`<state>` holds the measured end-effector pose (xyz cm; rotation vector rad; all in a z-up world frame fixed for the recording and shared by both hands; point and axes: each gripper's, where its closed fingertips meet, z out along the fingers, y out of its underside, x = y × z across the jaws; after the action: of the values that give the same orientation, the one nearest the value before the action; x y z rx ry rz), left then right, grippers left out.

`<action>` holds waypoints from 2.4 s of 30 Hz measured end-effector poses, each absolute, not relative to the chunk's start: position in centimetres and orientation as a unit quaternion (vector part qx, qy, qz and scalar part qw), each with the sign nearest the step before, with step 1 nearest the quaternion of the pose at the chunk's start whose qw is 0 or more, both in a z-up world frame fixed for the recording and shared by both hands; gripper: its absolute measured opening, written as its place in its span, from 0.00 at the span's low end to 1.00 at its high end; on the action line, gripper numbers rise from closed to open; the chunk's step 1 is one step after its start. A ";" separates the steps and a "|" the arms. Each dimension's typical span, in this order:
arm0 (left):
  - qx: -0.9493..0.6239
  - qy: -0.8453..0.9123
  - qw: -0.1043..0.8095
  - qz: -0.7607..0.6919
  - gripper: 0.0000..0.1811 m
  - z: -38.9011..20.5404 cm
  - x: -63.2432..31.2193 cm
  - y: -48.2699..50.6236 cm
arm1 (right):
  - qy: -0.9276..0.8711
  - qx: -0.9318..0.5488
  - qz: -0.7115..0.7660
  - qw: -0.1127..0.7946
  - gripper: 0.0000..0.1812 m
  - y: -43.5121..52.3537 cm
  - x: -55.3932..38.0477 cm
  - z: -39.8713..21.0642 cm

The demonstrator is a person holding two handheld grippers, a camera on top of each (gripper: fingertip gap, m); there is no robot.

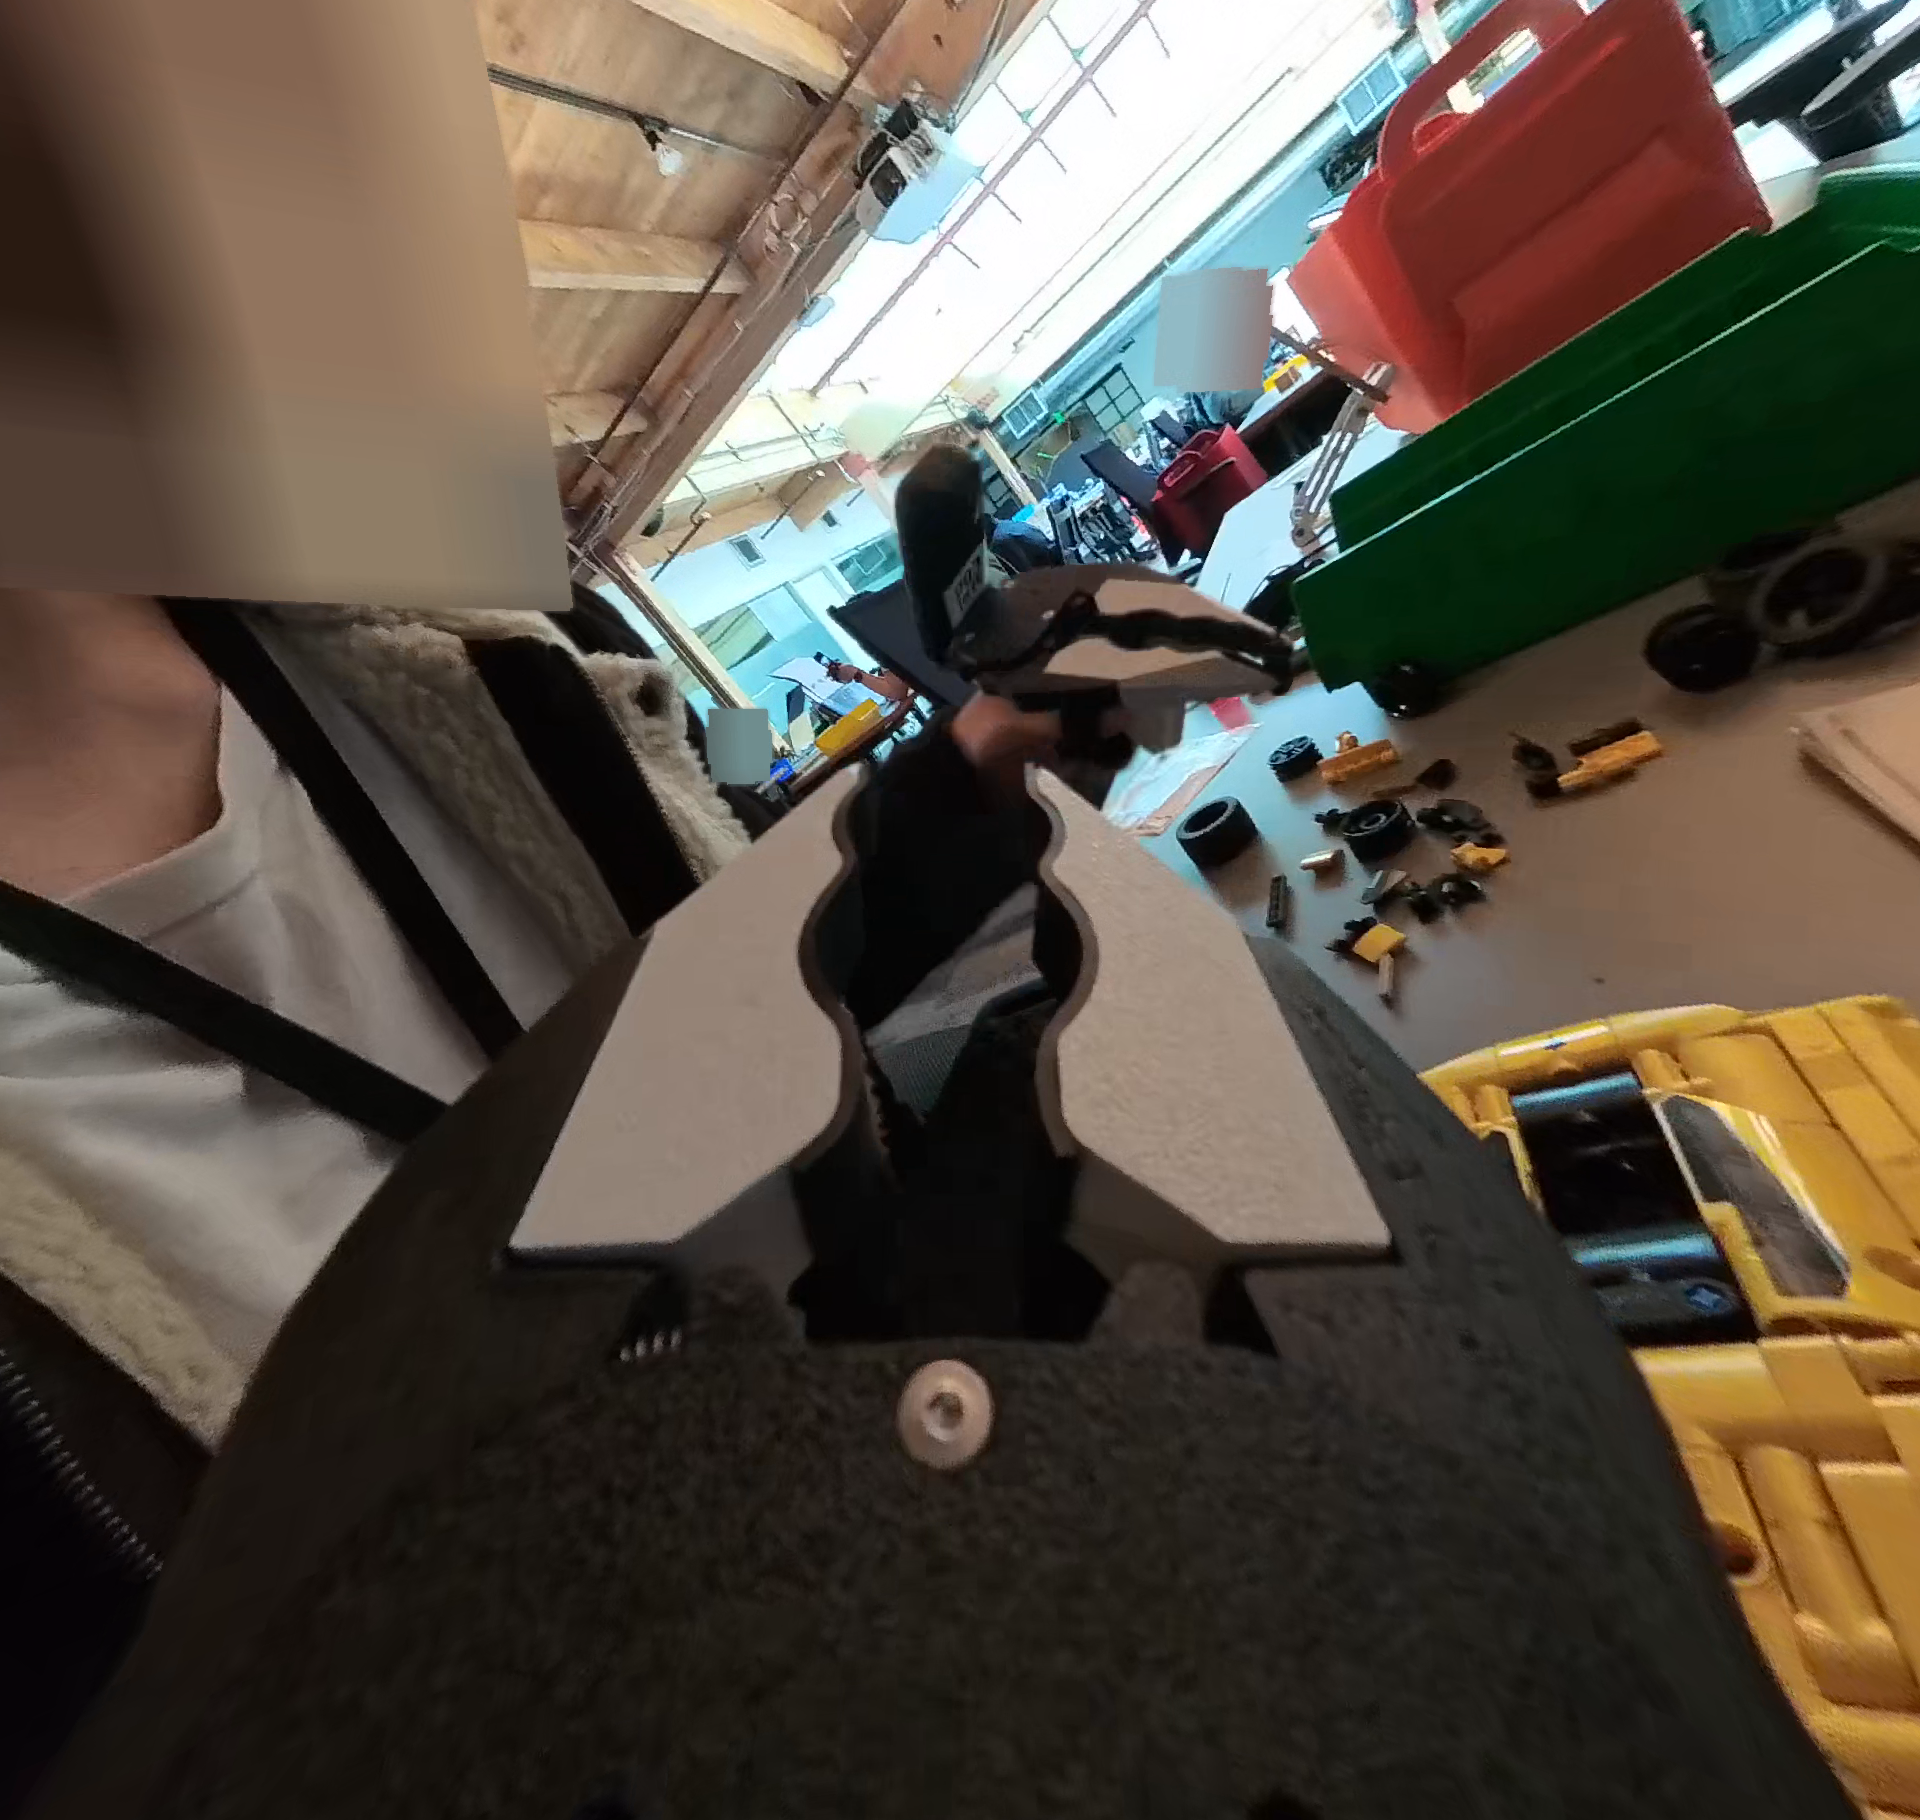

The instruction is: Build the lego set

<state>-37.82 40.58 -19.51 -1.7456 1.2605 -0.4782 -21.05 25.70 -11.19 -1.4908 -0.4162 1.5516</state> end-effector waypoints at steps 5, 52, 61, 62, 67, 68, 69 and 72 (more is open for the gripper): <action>-0.840 0.454 0.268 -0.128 0.09 -25.9 -46.6 42.0 | -0.180 -0.646 0.594 0.444 0.15 26.2 -21.6 -13.2; -0.628 0.302 0.160 -0.699 0.03 -12.9 -24.2 37.6 | -0.200 -0.661 0.483 0.539 0.15 27.2 -18.3 -12.9; -0.440 0.251 0.052 -0.860 0.04 -11.0 -18.4 30.3 | -0.213 -0.640 0.295 0.677 0.24 28.3 -16.3 -11.2; -0.447 0.252 0.032 -0.858 0.04 -11.5 -18.0 29.6 | -0.232 -0.644 0.281 0.673 0.24 28.2 -16.7 -11.7; -0.487 0.253 -0.095 -0.830 0.04 -14.5 -17.0 27.3 | -0.308 -0.682 0.205 0.631 0.28 27.8 -17.8 -14.5; -0.484 0.256 -0.114 -0.829 0.03 -14.7 -17.1 26.8 | -0.316 -0.683 0.205 0.626 0.28 27.7 -18.0 -14.7; -0.482 0.259 -0.123 -0.828 0.03 -14.8 -17.2 26.5 | -0.323 -0.684 0.207 0.621 0.28 27.5 -18.2 -14.8; -0.483 0.257 -0.141 -0.825 0.03 -15.1 -17.1 26.1 | -0.346 -0.698 0.184 0.599 0.24 27.4 -18.3 -15.9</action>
<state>-17.12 26.10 -15.10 -1.6693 0.8875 -2.8556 -18.31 27.42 -15.91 -1.6186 -0.8019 0.4271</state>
